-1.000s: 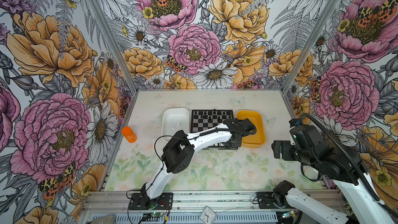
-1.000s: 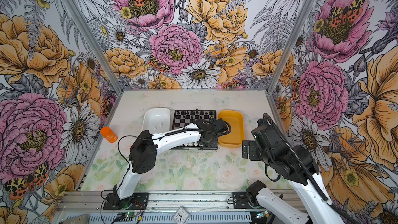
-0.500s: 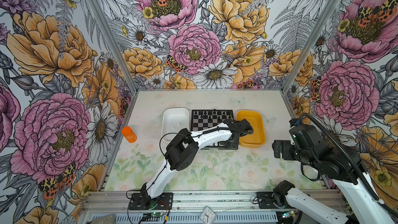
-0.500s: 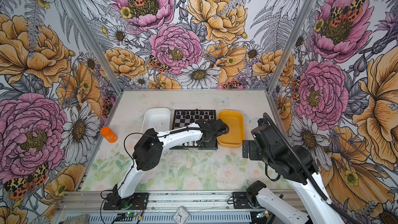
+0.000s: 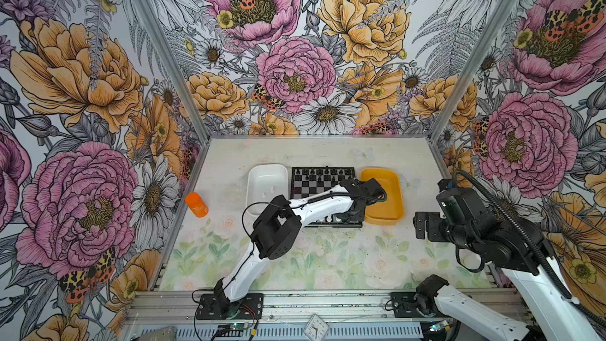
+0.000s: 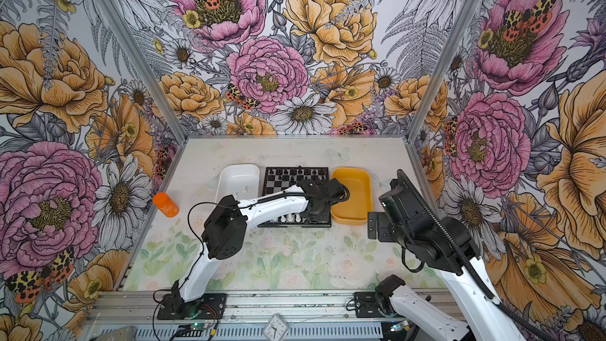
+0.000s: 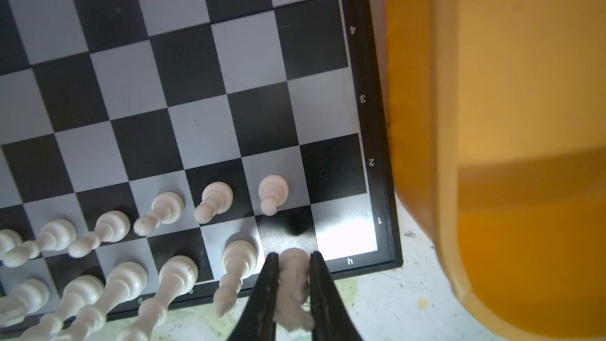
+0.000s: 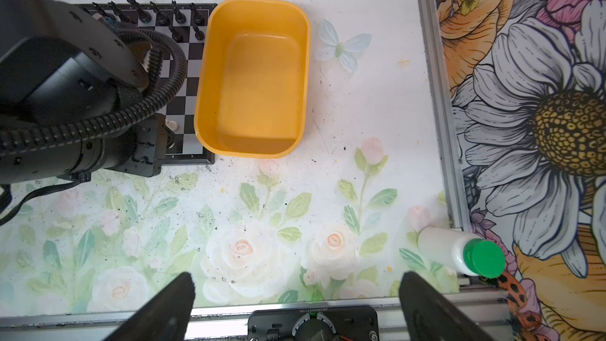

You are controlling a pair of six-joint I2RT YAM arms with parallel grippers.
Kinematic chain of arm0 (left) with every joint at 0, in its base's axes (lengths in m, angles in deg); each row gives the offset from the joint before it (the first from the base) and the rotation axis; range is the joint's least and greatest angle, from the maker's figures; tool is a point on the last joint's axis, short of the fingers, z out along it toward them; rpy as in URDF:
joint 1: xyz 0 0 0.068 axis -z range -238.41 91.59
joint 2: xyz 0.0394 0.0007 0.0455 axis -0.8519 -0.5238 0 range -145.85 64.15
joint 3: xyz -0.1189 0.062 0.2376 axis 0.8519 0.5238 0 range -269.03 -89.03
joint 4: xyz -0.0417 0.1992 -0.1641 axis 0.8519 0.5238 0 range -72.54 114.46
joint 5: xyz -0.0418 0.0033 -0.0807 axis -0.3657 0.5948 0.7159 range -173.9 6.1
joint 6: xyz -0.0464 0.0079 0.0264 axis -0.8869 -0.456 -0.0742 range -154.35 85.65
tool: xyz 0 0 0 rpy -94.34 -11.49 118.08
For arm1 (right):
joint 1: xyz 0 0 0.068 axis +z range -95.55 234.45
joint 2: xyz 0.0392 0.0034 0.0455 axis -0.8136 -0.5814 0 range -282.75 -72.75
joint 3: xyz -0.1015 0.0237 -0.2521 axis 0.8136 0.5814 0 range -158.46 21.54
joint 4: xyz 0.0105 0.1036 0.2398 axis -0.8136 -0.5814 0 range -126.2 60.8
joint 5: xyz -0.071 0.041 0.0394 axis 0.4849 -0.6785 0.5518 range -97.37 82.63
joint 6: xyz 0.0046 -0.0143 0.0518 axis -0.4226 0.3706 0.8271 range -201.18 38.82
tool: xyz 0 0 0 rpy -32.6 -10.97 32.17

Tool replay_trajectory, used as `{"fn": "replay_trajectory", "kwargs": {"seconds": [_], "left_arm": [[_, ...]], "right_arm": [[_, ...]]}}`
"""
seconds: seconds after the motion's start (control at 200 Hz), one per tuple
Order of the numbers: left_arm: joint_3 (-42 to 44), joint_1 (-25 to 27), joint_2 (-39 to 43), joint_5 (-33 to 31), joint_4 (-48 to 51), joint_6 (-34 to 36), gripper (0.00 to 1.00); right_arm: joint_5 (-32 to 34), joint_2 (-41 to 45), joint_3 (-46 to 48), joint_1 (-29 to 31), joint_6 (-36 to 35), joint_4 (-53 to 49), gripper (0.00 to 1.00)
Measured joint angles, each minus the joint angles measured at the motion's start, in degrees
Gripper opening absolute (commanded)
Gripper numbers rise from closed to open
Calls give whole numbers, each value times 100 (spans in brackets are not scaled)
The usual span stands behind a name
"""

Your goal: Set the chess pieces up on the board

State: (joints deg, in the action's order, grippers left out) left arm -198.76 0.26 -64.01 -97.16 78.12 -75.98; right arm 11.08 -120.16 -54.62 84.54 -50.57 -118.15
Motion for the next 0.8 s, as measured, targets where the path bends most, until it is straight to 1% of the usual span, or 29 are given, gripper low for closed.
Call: {"fn": "replay_trajectory", "kwargs": {"seconds": [0.801], "left_arm": [[63, 2, -2, 4, -2, -2, 18]], "right_arm": [[-2, 20, 0, -4, 2, 0, 100]]}}
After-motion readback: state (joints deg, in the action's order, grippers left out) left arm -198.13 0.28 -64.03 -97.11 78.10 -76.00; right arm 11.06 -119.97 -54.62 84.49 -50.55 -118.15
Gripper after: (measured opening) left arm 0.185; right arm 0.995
